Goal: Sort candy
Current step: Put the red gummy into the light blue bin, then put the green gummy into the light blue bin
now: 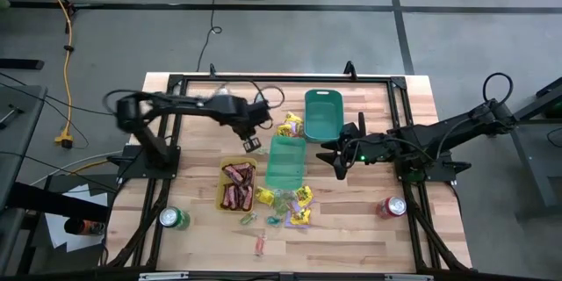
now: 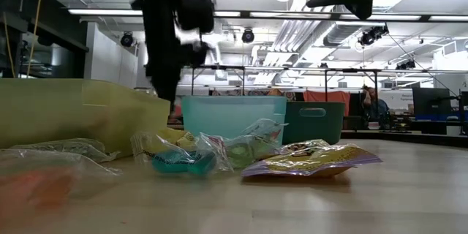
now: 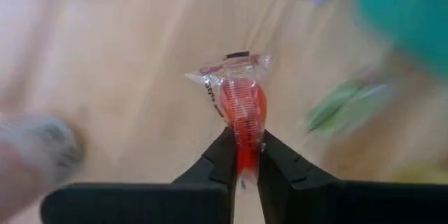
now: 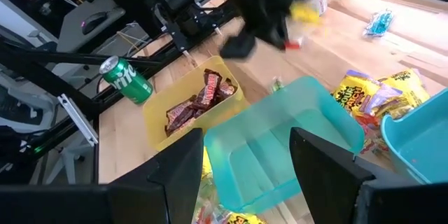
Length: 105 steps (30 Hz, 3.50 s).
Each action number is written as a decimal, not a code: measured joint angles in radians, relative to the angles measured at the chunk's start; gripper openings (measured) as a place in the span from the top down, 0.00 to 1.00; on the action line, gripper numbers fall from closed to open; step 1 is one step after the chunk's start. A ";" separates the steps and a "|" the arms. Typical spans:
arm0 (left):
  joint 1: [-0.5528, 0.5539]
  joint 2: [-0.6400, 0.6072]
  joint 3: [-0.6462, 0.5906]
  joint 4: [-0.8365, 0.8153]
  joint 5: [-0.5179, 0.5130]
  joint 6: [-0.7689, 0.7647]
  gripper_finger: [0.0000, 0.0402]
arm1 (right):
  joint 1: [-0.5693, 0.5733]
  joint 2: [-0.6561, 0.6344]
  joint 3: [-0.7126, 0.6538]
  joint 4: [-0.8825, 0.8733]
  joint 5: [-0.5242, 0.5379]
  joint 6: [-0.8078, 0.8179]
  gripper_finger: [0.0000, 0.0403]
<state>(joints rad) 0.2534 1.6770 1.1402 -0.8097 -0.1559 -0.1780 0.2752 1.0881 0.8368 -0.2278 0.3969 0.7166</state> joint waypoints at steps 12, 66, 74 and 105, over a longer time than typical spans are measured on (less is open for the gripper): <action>-0.172 -0.416 0.003 0.469 0.057 -0.001 0.98 | 0.000 0.015 0.000 0.017 0.029 -0.018 0.48; -0.447 -0.524 0.052 0.568 0.038 -0.092 0.44 | 0.104 0.170 0.317 -0.033 -0.161 -0.190 0.48; -0.545 -0.695 -0.011 0.546 -0.149 -0.145 0.44 | 0.186 0.447 0.586 -0.419 -0.140 -0.219 0.48; -0.576 -0.709 -0.017 0.440 -0.204 -0.179 0.44 | 0.234 0.952 0.583 -0.385 0.153 0.341 0.48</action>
<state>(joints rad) -0.3229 0.9684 1.1236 -0.3695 -0.3595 -0.3571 0.5091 2.0401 1.4200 -0.6125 0.5502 1.0573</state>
